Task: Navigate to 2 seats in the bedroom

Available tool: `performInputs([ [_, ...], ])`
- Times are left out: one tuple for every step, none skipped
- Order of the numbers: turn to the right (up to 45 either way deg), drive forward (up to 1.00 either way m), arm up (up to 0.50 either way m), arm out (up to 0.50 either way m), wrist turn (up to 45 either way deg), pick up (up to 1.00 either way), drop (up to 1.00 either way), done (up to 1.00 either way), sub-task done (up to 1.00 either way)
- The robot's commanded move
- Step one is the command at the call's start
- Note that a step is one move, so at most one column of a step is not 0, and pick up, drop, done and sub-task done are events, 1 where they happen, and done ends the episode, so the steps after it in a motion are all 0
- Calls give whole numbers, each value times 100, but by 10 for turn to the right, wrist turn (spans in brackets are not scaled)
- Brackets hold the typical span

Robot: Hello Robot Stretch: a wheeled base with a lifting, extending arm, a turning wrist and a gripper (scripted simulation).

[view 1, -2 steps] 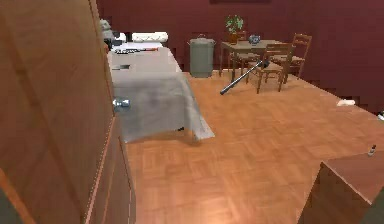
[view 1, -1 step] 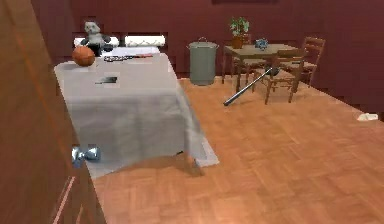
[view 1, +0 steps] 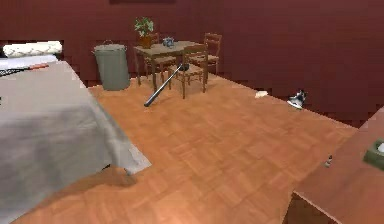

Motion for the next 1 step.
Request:
performInputs([
  [0,100,0,0,0,0,0,0,0],
])
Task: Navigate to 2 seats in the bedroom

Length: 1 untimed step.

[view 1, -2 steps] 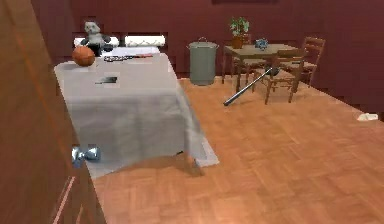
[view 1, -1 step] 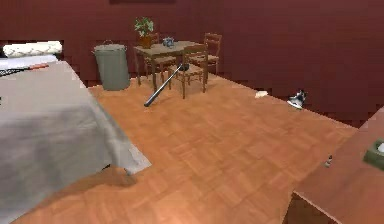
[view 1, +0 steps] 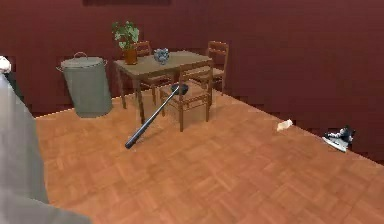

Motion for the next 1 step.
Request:
performInputs([
  [0,100,0,0,0,0,0,0,0],
])
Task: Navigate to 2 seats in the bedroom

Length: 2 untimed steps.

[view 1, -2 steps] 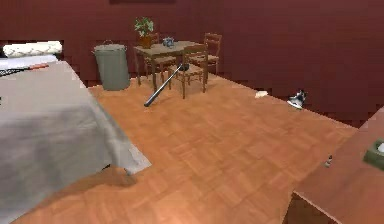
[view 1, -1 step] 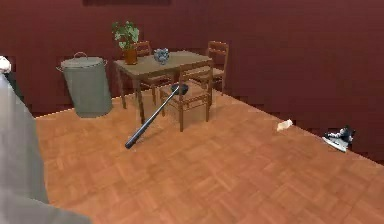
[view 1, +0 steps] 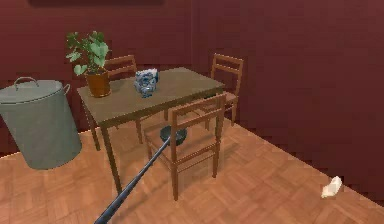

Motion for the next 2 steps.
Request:
performInputs([
  [0,25,0,0,0,0,0,0,0],
  [0,0,0,0,0,0,0,0,100],
])
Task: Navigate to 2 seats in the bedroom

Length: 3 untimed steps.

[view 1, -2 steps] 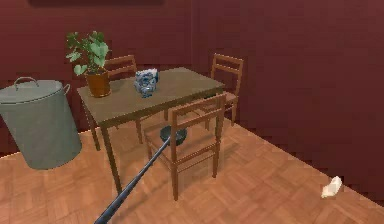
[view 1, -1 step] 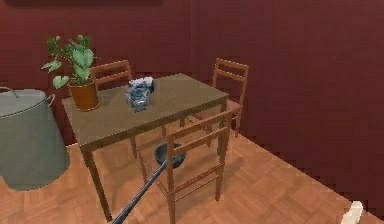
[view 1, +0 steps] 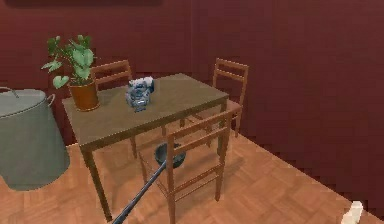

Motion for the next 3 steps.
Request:
performInputs([
  [360,0,0,0,0,0,0,0,0],
  [0,90,0,0,0,0,0,0,0],
  [-450,0,0,0,0,0,0,0,0],
])
